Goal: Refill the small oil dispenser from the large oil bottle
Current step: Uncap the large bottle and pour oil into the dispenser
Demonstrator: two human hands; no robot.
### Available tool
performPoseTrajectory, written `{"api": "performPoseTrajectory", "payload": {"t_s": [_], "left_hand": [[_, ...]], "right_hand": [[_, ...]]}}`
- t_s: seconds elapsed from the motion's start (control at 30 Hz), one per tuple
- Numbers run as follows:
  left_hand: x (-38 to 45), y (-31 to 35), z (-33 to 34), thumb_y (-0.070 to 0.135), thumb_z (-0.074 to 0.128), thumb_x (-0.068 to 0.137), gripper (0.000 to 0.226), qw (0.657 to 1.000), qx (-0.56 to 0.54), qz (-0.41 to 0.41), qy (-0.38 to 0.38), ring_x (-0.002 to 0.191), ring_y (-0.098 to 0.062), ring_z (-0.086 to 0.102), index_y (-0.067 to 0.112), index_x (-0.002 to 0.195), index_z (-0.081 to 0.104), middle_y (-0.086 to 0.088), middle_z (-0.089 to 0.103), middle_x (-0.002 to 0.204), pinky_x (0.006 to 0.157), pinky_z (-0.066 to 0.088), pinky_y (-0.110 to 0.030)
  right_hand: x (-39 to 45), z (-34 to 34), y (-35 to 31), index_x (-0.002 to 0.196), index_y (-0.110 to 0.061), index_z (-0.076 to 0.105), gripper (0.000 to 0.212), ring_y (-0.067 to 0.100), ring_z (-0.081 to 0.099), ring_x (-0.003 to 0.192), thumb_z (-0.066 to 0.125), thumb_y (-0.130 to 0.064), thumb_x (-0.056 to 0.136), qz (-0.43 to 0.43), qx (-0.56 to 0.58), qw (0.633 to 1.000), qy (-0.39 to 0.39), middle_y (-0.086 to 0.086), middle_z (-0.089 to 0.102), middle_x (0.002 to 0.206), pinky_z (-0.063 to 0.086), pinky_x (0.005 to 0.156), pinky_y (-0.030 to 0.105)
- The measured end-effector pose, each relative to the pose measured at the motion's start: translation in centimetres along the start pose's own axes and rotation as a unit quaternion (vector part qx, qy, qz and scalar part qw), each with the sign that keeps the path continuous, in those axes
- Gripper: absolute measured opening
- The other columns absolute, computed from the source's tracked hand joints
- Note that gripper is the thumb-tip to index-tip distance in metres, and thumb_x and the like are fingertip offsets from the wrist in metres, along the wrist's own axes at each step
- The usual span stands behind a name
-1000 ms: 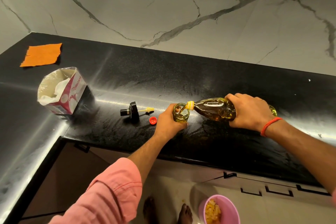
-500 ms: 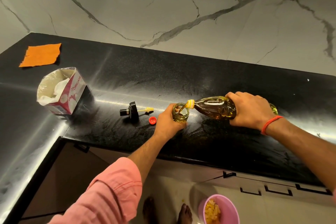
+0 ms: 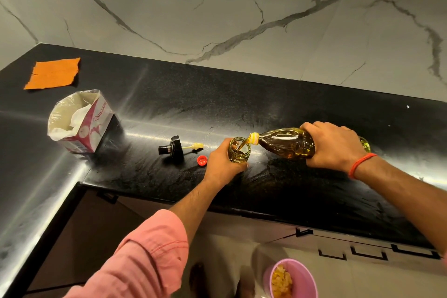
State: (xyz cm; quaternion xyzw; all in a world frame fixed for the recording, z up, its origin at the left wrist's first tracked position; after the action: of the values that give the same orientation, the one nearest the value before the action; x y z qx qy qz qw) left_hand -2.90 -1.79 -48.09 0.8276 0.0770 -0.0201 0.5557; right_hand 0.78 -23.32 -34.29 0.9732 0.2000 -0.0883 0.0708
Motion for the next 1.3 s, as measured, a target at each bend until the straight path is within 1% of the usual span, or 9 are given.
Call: {"api": "performPoseTrajectory", "payload": {"t_s": [0.17, 0.4, 0.6, 0.73, 0.8, 0.9, 1.03, 1.17, 1.3], "left_hand": [[0.0, 0.0, 0.0, 0.013, 0.085, 0.075, 0.058, 1.0, -0.001, -0.002, 0.001, 0.098, -0.001, 0.064, 0.026, 0.124, 0.058, 0.011, 0.069, 0.109, 0.075, 0.045, -0.003], [0.0, -0.1, 0.0, 0.013, 0.085, 0.075, 0.057, 1.0, -0.007, -0.001, 0.001, 0.099, 0.0, 0.064, 0.026, 0.123, 0.058, 0.012, 0.069, 0.108, 0.079, 0.045, -0.006], [0.0, -0.2, 0.1, 0.013, 0.086, 0.074, 0.057, 1.0, -0.006, 0.002, 0.001, 0.1, 0.001, 0.064, 0.027, 0.122, 0.059, 0.013, 0.069, 0.107, 0.084, 0.047, -0.012], [0.1, -0.2, 0.0, 0.013, 0.086, 0.074, 0.057, 1.0, -0.003, 0.001, 0.001, 0.095, 0.008, 0.061, 0.027, 0.122, 0.059, 0.016, 0.067, 0.105, 0.077, 0.045, -0.003], [0.1, -0.2, 0.0, 0.013, 0.086, 0.074, 0.057, 1.0, -0.001, 0.0, 0.002, 0.094, 0.01, 0.06, 0.028, 0.122, 0.059, 0.016, 0.067, 0.104, 0.076, 0.044, -0.001], [0.1, -0.4, 0.0, 0.013, 0.086, 0.073, 0.057, 1.0, -0.001, -0.003, 0.001, 0.096, 0.007, 0.062, 0.028, 0.121, 0.058, 0.015, 0.068, 0.105, 0.079, 0.045, -0.006], [0.1, -0.3, 0.1, 0.013, 0.086, 0.074, 0.057, 1.0, -0.002, -0.006, -0.001, 0.096, 0.008, 0.06, 0.028, 0.121, 0.058, 0.016, 0.067, 0.105, 0.077, 0.044, -0.007], [0.1, -0.4, 0.1, 0.014, 0.086, 0.073, 0.057, 1.0, 0.0, -0.005, 0.003, 0.1, -0.002, 0.063, 0.026, 0.122, 0.058, 0.014, 0.067, 0.108, 0.08, 0.045, -0.008], [0.1, -0.4, 0.1, 0.014, 0.086, 0.073, 0.058, 1.0, -0.001, -0.002, 0.006, 0.102, -0.005, 0.064, 0.026, 0.122, 0.058, 0.012, 0.068, 0.109, 0.082, 0.047, -0.011]], "right_hand": [[0.0, -0.1, 0.0, 0.127, -0.031, 0.049, 0.072, 0.015, 0.06, 0.102, 0.083, -0.052, 0.068, 0.002, -0.002, 1.0, 0.002, -0.008, 0.06, 0.108, 0.055, 0.088, 0.043], [0.0, -0.2, 0.0, 0.127, -0.031, 0.049, 0.071, 0.015, 0.06, 0.104, 0.083, -0.052, 0.068, 0.003, -0.002, 1.0, -0.003, -0.007, 0.061, 0.109, 0.055, 0.089, 0.044], [-0.1, -0.4, 0.0, 0.13, -0.03, 0.048, 0.074, 0.016, 0.059, 0.105, 0.083, -0.052, 0.069, 0.006, -0.012, 1.0, 0.0, -0.007, 0.061, 0.111, 0.054, 0.089, 0.042], [0.0, -0.5, 0.0, 0.129, -0.031, 0.048, 0.073, 0.016, 0.059, 0.105, 0.083, -0.052, 0.069, 0.006, -0.01, 1.0, -0.003, -0.007, 0.061, 0.111, 0.054, 0.089, 0.043], [-0.1, -0.6, -0.1, 0.129, -0.031, 0.049, 0.072, 0.016, 0.059, 0.105, 0.083, -0.052, 0.069, 0.005, -0.008, 1.0, -0.002, -0.007, 0.061, 0.11, 0.054, 0.089, 0.043], [-0.1, -0.8, -0.1, 0.129, -0.031, 0.049, 0.073, 0.015, 0.059, 0.104, 0.083, -0.053, 0.068, 0.003, -0.012, 1.0, 0.005, -0.007, 0.061, 0.109, 0.055, 0.088, 0.043], [-0.2, -1.2, -0.1, 0.128, -0.03, 0.049, 0.072, 0.015, 0.06, 0.103, 0.083, -0.053, 0.069, 0.001, -0.015, 1.0, 0.008, -0.007, 0.061, 0.109, 0.055, 0.088, 0.043], [-0.4, -1.5, 0.0, 0.127, -0.031, 0.049, 0.07, 0.016, 0.06, 0.103, 0.083, -0.052, 0.069, 0.002, -0.015, 1.0, 0.012, -0.007, 0.061, 0.108, 0.055, 0.089, 0.044], [-0.5, -1.7, 0.1, 0.125, -0.031, 0.05, 0.069, 0.016, 0.06, 0.102, 0.083, -0.053, 0.068, 0.002, -0.018, 1.0, 0.012, -0.008, 0.061, 0.107, 0.055, 0.088, 0.045]]}}
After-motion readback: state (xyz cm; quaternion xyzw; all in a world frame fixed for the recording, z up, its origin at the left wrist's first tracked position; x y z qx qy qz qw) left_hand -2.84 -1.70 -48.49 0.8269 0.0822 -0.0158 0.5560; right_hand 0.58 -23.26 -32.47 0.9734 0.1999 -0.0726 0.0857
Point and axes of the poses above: each hand's wrist, its own x-axis towards the middle knuckle, its own z-axis out of the palm, y = z × x, the point moved 10 cm from there along x, towards the middle knuckle
